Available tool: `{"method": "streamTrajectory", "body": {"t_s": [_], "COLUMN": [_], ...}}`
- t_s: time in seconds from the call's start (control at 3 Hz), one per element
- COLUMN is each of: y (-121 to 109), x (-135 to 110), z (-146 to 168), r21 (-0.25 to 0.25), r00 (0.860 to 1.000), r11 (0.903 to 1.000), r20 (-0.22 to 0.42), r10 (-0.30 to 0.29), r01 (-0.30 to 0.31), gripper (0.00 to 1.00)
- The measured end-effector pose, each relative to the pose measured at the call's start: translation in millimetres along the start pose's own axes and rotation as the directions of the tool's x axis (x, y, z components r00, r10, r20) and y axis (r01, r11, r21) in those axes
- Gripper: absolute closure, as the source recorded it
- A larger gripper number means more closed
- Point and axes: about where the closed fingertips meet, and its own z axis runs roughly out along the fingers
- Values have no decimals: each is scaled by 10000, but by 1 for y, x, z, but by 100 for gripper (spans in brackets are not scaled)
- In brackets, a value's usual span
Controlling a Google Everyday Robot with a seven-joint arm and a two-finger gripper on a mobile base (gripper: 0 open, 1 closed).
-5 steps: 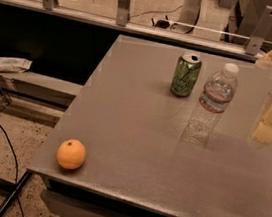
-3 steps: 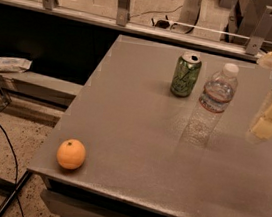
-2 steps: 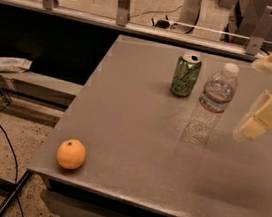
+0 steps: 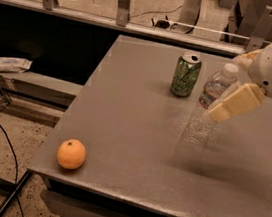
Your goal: Move water bottle near orange
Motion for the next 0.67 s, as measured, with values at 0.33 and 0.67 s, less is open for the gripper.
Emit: {"method": "streamTrajectory", "body": {"t_s": [0.33,0.67], "y": [-6,-12], "x": [-5,8], "z": [19,25], "r21": [-127,-112], "r00": [9990,9953], "r11": [9993,9958], "r20": [294,304], "r10": [347,915], "r01": [-343,-912], "gripper": [23,47]}}
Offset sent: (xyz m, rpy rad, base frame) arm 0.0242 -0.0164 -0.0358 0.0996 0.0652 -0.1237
